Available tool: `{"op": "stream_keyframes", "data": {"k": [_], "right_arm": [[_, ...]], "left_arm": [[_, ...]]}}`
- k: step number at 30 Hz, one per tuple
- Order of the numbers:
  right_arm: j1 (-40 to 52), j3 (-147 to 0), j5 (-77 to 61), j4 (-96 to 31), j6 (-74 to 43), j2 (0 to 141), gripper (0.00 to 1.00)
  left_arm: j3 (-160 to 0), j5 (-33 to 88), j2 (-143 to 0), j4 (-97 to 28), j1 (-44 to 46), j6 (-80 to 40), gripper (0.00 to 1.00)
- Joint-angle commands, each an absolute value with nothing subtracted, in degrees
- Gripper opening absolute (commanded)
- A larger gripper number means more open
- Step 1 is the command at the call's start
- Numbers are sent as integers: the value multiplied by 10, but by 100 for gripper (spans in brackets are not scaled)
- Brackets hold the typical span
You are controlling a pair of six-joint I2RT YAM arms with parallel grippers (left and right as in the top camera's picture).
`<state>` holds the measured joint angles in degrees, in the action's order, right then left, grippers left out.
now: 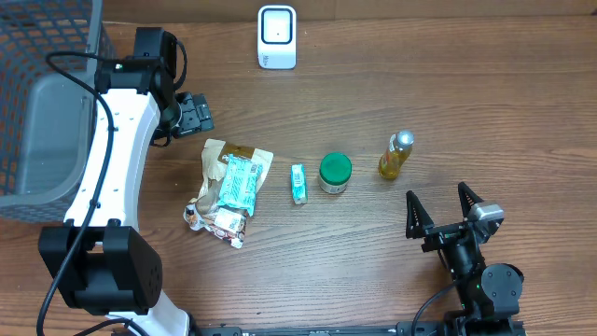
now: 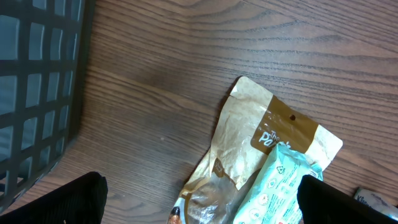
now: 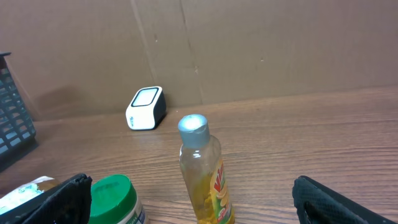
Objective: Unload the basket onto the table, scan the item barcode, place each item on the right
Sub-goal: 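Lift the right arm from rest and swing it toward the yellow bottle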
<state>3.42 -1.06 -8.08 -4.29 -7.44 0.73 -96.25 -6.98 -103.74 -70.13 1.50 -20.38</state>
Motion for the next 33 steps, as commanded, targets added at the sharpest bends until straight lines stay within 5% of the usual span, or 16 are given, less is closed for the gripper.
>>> {"op": "stream_keyframes", "data": {"k": [1, 33], "right_arm": [[37, -4, -76, -40, -75, 2, 100], [37, -5, -155, -6, -75, 2, 100]], "left_arm": [[-972, -79, -1038, -701, 18, -197, 100], [-972, -79, -1038, -701, 18, -197, 100]]}}
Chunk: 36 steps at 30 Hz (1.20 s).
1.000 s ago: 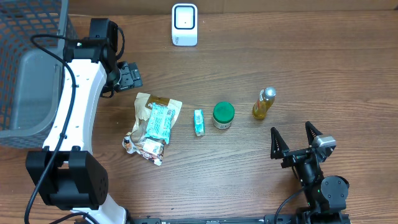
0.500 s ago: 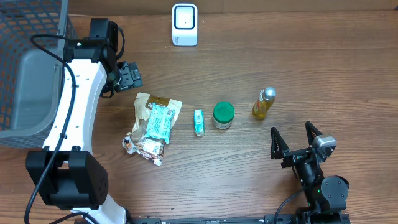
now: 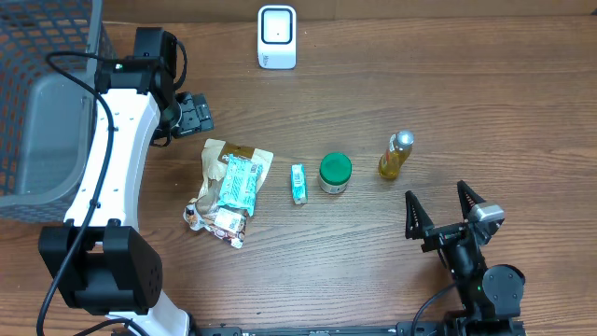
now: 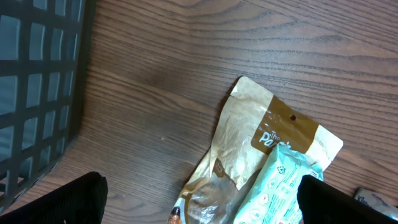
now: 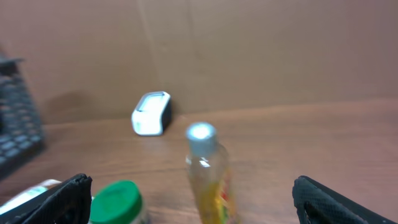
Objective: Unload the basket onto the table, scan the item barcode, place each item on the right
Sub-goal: 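Lift the right arm from rest and swing it toward the yellow bottle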
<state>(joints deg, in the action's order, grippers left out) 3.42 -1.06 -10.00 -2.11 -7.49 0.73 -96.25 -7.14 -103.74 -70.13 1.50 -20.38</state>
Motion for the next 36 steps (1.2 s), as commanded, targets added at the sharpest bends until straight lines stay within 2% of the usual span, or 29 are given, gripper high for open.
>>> {"op": "stream_keyframes", "data": {"k": [1, 5, 21, 28, 36], "right_arm": [[37, -5, -174, 0, -75, 2, 100], [37, -19, -196, 2, -77, 2, 100], [37, -218, -175, -141, -77, 15, 100], [37, -316, -177, -173, -77, 84, 100], [37, -461, -240, -241, -77, 203, 100]], "left_arm": [[-972, -79, -1038, -701, 18, -197, 100], [-972, -79, -1038, -701, 18, -197, 100], [-972, -79, -1038, -701, 18, -197, 100], [-972, -79, -1038, -700, 18, -197, 100], [-972, -79, -1038, -701, 18, -197, 100]]}}
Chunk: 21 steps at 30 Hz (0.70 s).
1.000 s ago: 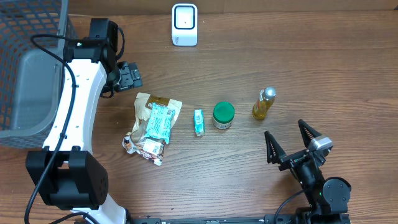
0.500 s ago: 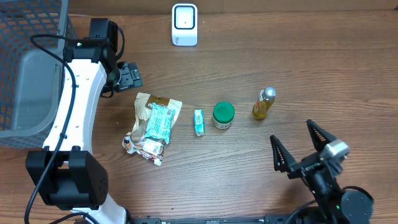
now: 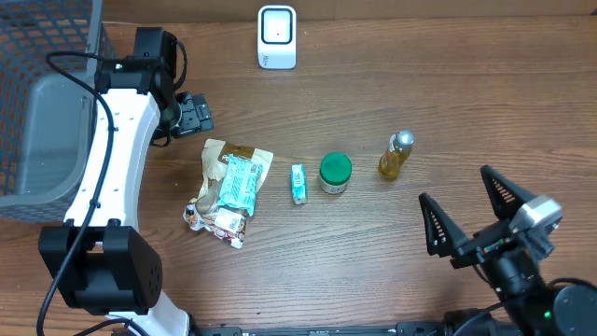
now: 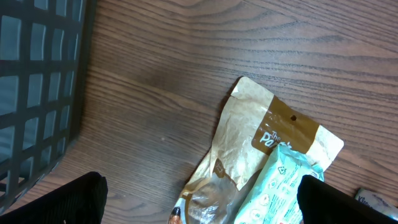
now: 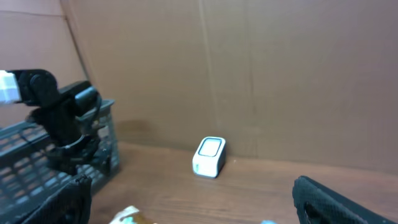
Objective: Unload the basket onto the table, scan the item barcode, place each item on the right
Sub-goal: 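Lift the right arm from rest and swing it toward the yellow bottle, then lower the open right gripper over the yellow bottle's neck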
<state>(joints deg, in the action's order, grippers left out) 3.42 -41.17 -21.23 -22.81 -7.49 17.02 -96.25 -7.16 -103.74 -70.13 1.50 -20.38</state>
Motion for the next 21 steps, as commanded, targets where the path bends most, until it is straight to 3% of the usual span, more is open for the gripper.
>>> {"op": "stream_keyframes", "data": {"k": [1, 10, 14, 21], "right_arm": [[37, -488, -255, -258, -77, 228, 100], [37, -616, -376, -306, -77, 364, 100], [37, -676, -467, -284, -77, 426, 100], [37, -711, -502, -189, -101, 486, 100]], "left_arm": [[-972, -79, -1038, -701, 18, -197, 100], [-972, -79, -1038, -701, 18, -197, 100], [-972, -79, -1038, -701, 18, -197, 100], [-972, -79, -1038, -701, 18, -197, 100]]}}
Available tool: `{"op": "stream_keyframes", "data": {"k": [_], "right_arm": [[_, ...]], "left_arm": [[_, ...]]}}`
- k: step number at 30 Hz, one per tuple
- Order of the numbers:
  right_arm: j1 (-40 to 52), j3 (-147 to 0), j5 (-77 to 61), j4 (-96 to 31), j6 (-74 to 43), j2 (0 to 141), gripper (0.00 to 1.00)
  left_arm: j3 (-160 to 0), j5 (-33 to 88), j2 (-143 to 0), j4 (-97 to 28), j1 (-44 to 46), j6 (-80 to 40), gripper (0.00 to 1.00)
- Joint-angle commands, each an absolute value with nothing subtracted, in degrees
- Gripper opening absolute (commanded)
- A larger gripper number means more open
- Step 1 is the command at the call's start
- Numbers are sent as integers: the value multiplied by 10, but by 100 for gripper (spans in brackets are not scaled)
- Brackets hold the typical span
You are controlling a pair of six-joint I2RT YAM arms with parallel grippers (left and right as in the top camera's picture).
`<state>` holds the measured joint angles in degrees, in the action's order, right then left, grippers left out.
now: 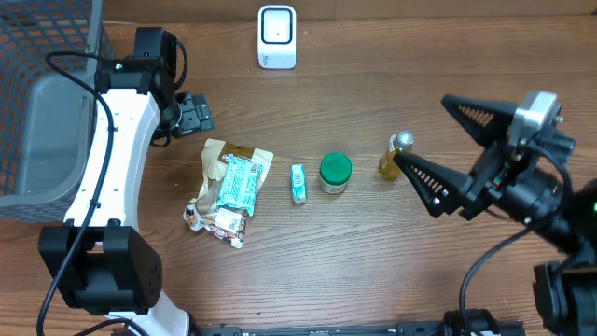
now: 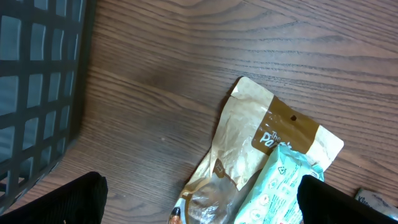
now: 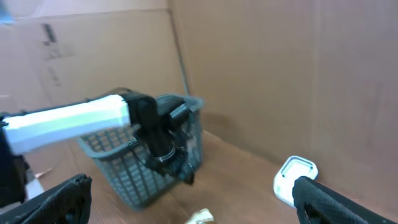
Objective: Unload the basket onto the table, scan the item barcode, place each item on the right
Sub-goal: 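Lower the open right gripper over the yellow bottle's neck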
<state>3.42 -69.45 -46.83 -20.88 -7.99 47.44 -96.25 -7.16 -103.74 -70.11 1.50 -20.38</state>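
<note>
The white barcode scanner (image 1: 277,37) stands at the table's back edge and also shows in the right wrist view as scanner (image 3: 297,180). In a row lie a brown pouch (image 1: 227,191) with a teal packet (image 2: 283,183) on it, a small teal box (image 1: 298,184), a green-lidded jar (image 1: 335,173) and a yellow bottle (image 1: 395,156). My left gripper (image 1: 194,114) hangs open just behind the pouch (image 2: 264,134), holding nothing. My right gripper (image 1: 448,149) is open and raised high, right beside the bottle in the overhead view; it is empty.
A dark wire basket (image 1: 42,103) fills the left side of the table, seen also as basket (image 2: 34,93) and basket (image 3: 152,152). Brown cardboard walls (image 3: 261,68) close off the back. My white left arm (image 3: 68,121) reaches in front of the basket.
My right gripper has gone up and back from the front right of the table to a spot high beside the bottle. Its camera now faces the basket. The left arm has not moved.
My right gripper sat low and open at the table's front right, facing the bottle and jar. It stayed there a second later, then was lifted, and now hangs high by the bottle. The left gripper and all items kept their places throughout.
</note>
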Motion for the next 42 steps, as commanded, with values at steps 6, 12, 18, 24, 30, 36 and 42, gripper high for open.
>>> {"op": "stream_keyframes", "data": {"k": [6, 12, 18, 24, 30, 36, 42], "right_arm": [[36, -711, -497, -124, -127, 517, 100], [10, -713, -504, -124, -154, 560, 100], [-41, -755, -594, -123, -168, 613, 100], [-87, -785, -654, -192, -180, 655, 100], [-106, -785, -649, -279, -160, 687, 100], [-106, -785, -604, -356, -161, 715, 100], [-106, -781, -599, -404, -161, 736, 100]], "left_arm": [[-972, -79, -1038, -701, 18, -197, 99], [-972, -79, -1038, -701, 18, -197, 100], [-972, -79, -1038, -700, 18, -197, 100], [-972, -79, -1038, -701, 18, -197, 100], [-972, -79, -1038, -701, 18, -197, 100], [-972, -79, -1038, -701, 18, -197, 100], [-972, -79, -1038, -701, 18, -197, 100]]}}
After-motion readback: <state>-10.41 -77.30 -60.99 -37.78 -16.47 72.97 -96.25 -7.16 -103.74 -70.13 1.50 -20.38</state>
